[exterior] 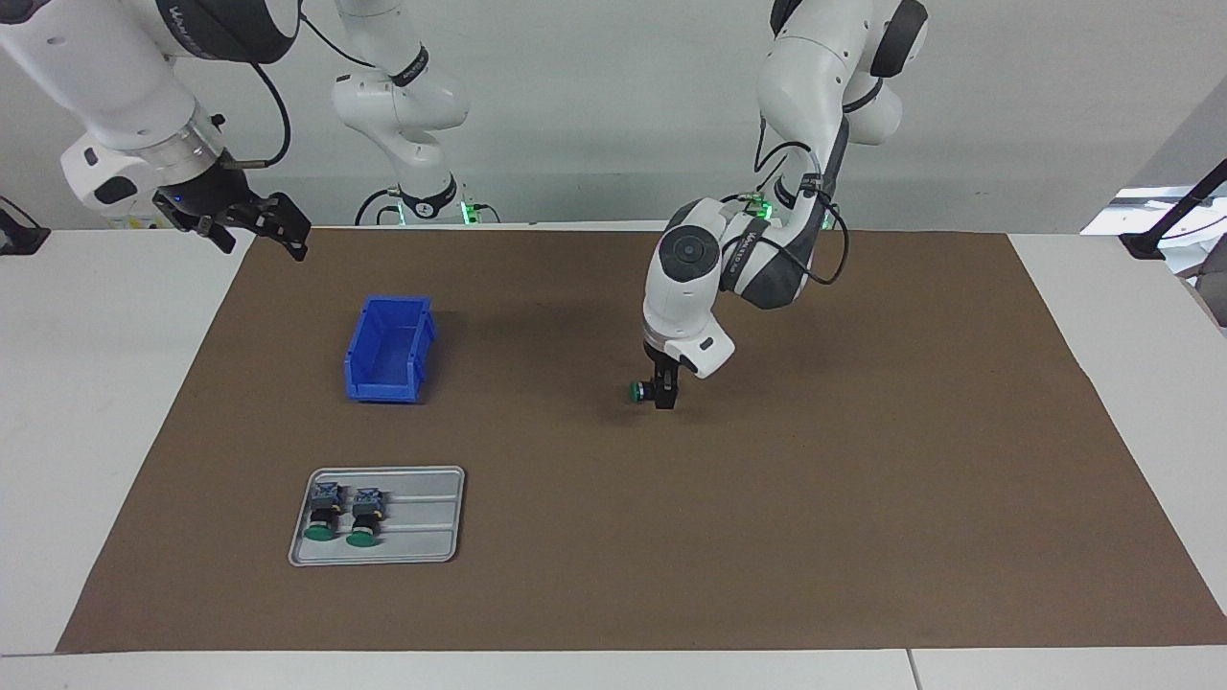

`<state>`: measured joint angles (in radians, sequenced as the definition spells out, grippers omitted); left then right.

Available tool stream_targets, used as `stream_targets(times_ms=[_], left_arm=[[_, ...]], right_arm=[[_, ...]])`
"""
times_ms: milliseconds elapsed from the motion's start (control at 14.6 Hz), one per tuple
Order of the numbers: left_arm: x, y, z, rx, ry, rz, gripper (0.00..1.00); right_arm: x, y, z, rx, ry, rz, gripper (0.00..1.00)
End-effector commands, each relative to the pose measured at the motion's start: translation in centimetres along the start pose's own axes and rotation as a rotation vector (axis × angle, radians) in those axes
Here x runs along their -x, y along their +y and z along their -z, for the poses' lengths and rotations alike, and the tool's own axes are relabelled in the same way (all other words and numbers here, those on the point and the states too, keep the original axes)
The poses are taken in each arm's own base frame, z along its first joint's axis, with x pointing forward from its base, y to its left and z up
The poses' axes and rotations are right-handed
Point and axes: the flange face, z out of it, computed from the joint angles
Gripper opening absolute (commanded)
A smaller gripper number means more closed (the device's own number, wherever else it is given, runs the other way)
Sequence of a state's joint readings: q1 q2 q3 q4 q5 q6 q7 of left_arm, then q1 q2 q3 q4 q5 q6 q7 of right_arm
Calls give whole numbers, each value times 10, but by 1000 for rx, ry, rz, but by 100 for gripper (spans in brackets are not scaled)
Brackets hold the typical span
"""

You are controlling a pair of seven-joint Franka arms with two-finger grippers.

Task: Place and press button with both arms
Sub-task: 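Reach the left gripper over the button on the table, then close the left gripper on the button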

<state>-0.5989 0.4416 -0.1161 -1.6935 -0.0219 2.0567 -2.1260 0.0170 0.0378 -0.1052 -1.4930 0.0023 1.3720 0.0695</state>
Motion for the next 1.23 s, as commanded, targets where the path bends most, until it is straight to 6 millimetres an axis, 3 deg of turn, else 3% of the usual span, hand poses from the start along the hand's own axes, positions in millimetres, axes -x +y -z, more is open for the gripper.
stream_targets(times_ms=[0, 205, 615, 684, 821, 1162], left_arm=[[7, 7, -9, 40, 3, 63, 98], [17, 1, -21, 38, 5, 62, 98], [18, 1, -36, 20, 15, 60, 88], [18, 1, -36, 17, 16, 61, 80], [19, 2, -34, 22, 11, 74, 51], [19, 2, -32, 24, 11, 78, 21]], right_arm=[[7, 4, -1, -5, -3, 14, 98], [7, 3, -1, -5, -3, 16, 99], [7, 3, -1, -5, -3, 16, 99], [7, 3, -1, -5, -3, 17, 99], [7, 3, -1, -5, -3, 17, 99], [7, 3, -1, -5, -3, 17, 99]])
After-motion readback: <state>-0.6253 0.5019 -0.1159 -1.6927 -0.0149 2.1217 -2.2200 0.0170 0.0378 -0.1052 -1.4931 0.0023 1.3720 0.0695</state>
